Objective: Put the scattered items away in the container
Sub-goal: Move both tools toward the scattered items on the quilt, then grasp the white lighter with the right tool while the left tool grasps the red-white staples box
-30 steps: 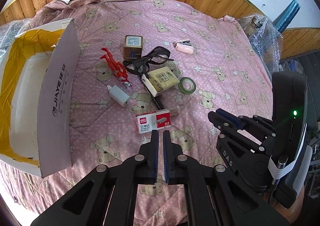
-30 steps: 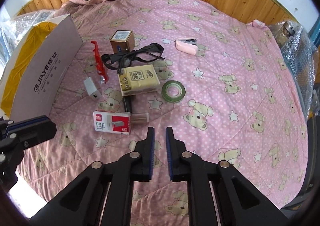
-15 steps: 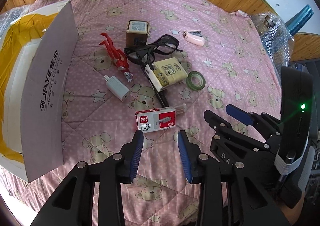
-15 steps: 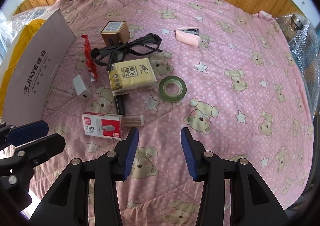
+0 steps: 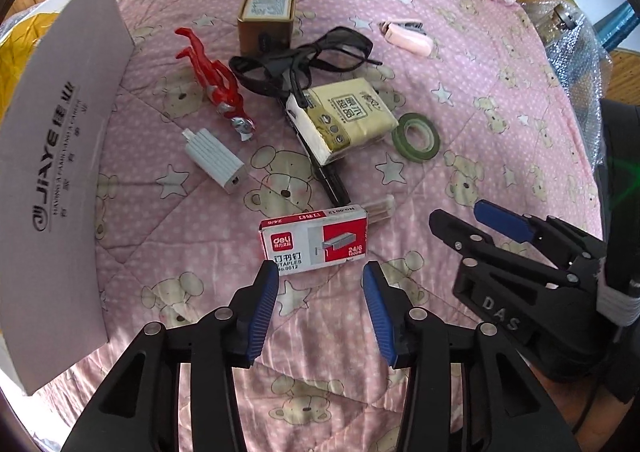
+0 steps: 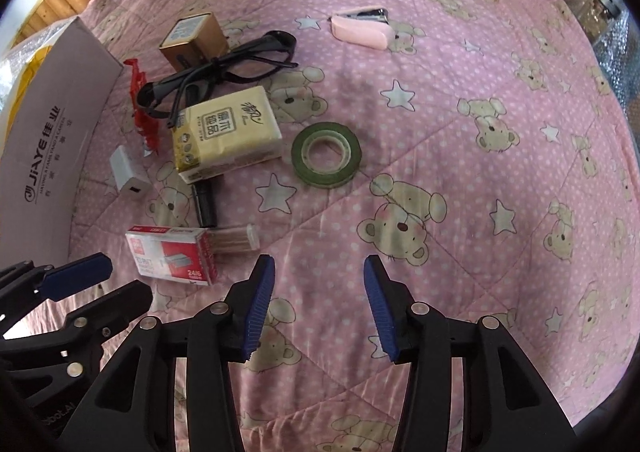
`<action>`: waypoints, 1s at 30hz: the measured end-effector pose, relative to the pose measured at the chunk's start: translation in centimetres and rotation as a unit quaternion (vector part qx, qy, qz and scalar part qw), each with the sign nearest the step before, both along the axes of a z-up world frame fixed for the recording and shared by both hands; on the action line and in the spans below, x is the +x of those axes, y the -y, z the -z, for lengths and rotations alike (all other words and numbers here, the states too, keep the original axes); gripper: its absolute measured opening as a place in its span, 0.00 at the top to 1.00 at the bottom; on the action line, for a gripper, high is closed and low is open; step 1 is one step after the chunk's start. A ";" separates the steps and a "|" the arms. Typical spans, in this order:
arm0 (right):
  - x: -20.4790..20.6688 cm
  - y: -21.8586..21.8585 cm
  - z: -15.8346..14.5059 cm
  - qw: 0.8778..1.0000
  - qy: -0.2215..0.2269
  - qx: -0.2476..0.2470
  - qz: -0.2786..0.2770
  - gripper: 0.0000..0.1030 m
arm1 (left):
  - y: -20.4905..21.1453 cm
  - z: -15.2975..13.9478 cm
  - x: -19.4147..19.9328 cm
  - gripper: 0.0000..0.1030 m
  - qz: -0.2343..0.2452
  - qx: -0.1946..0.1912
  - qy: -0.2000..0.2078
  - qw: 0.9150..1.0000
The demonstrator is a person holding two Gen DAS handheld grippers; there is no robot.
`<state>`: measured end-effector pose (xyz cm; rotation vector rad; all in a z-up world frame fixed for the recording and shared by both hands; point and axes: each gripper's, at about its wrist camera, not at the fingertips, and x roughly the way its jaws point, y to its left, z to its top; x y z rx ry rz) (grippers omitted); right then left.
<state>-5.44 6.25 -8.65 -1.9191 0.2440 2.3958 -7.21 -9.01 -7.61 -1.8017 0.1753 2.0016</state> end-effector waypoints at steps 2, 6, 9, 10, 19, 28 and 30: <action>-0.2 -0.2 0.4 1.000 0.003 -0.009 0.001 0.50 | -0.2 0.6 -0.3 0.56 0.000 -0.007 0.003 1.000; -0.7 -0.4 1.2 0.999 0.009 -0.031 -0.001 0.46 | -0.7 2.2 -1.0 0.56 -0.003 -0.018 0.010 1.000; -1.1 -0.4 1.8 0.999 0.014 -0.043 -0.003 0.46 | -0.8 2.8 -1.4 0.54 -0.006 -0.014 0.013 1.000; -1.3 -0.4 2.0 0.999 0.015 -0.045 -0.002 0.46 | -0.7 2.9 -1.5 0.54 -0.007 -0.012 0.011 1.000; -1.8 0.3 2.9 0.991 0.028 -0.126 -0.039 0.46 | 2.9 3.9 -3.6 0.41 -0.080 0.014 0.035 0.996; -1.8 2.1 3.4 0.990 0.021 -0.128 -0.058 0.46 | 6.5 2.6 -5.4 0.62 -0.139 0.034 0.038 0.989; -1.9 2.4 3.3 0.991 0.012 -0.119 -0.065 0.45 | 5.2 1.9 -4.8 0.58 -0.086 0.041 0.023 0.995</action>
